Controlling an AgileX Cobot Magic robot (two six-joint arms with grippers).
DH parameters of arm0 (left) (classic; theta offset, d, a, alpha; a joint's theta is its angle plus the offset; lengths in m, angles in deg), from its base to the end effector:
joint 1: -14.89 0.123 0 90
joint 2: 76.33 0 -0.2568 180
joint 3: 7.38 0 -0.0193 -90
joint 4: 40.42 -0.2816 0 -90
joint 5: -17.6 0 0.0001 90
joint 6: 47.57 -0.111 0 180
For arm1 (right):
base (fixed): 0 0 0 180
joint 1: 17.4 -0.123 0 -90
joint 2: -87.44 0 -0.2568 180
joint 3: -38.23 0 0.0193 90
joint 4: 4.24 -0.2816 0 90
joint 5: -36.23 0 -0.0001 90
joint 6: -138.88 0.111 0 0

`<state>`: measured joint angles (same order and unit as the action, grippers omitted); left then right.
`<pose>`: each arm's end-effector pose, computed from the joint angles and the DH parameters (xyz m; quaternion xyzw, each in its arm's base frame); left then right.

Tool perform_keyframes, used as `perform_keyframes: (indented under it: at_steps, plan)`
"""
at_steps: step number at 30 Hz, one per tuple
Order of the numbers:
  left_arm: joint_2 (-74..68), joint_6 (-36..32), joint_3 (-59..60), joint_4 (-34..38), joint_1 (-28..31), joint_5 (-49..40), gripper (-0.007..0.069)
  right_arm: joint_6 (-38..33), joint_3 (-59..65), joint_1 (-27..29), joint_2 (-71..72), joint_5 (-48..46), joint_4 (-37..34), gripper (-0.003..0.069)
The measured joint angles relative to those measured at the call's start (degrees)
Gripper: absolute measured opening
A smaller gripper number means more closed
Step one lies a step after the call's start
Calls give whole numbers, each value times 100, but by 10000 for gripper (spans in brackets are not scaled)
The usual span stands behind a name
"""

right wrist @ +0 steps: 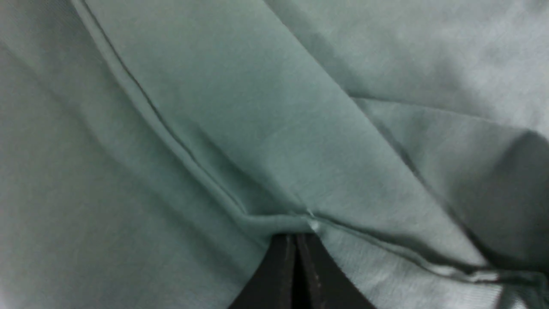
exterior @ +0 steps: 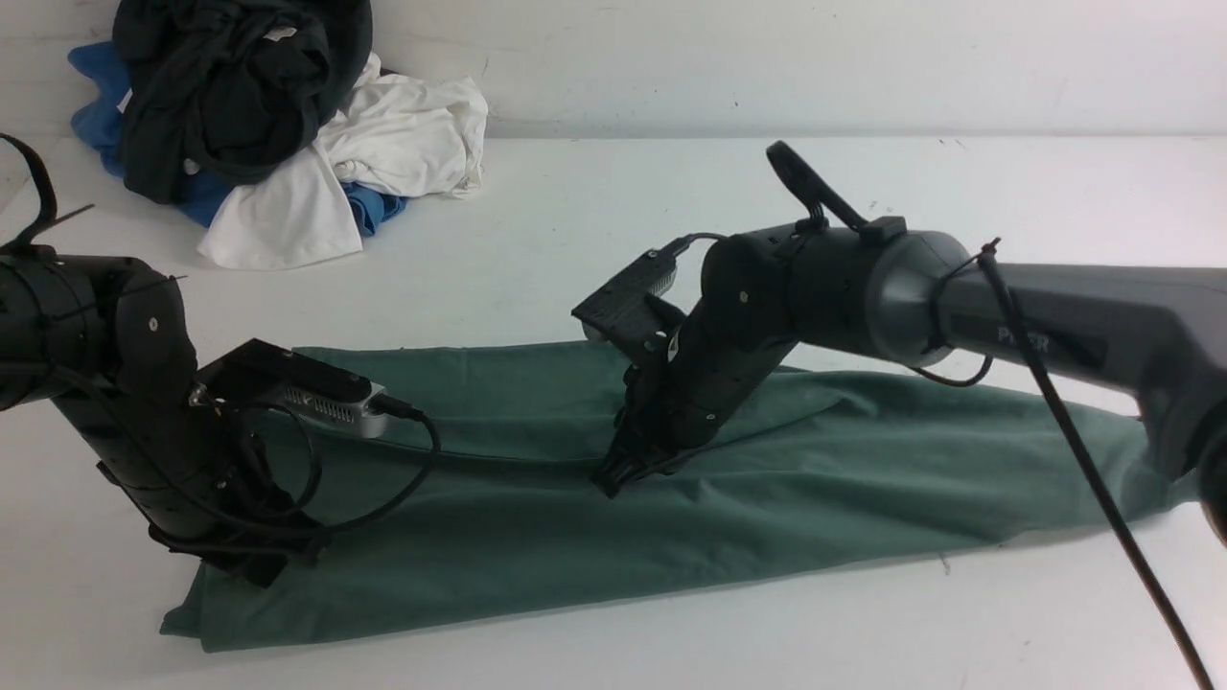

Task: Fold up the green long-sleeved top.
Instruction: Use both arms to drag the lower edge of the fabric forward and fold it over the upper edge

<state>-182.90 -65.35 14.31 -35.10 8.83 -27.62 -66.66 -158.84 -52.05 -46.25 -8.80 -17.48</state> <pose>0.3165 -0.0409 0.0999 0.1759 0.9822 -0.0288 0.0601 0.3793 0.2841 0.0962 -0.4334 0.8822 0.1058 0.1505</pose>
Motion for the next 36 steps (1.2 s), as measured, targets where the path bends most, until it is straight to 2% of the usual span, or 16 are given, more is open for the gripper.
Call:
perform_keyframes:
  at_steps: [5,12,16,18,21,26,32,36]
  plan:
    - [-169,0,-12,6,0,13,154,382,-106,0,-73,396,44,-14]
    - [-311,0,-81,6,0,-111,154,1497,-186,111,-187,1673,451,-14]
    - [-379,0,-127,6,0,-163,154,1910,-432,358,-404,1810,575,-14]
    - [-384,0,-128,6,0,-182,154,1897,-609,473,-445,1506,684,-14]
    - [-386,0,-128,6,0,-181,154,1495,-865,517,-362,856,943,-14]
    - [-392,0,-133,6,0,-176,154,-207,-1111,445,341,-535,976,-14]
    - [-397,34,-133,6,0,-156,154,-2470,-1146,420,406,-2222,-162,-9]
    - [-397,34,-133,11,0,-156,154,-3907,-1136,367,132,-2462,-964,48]
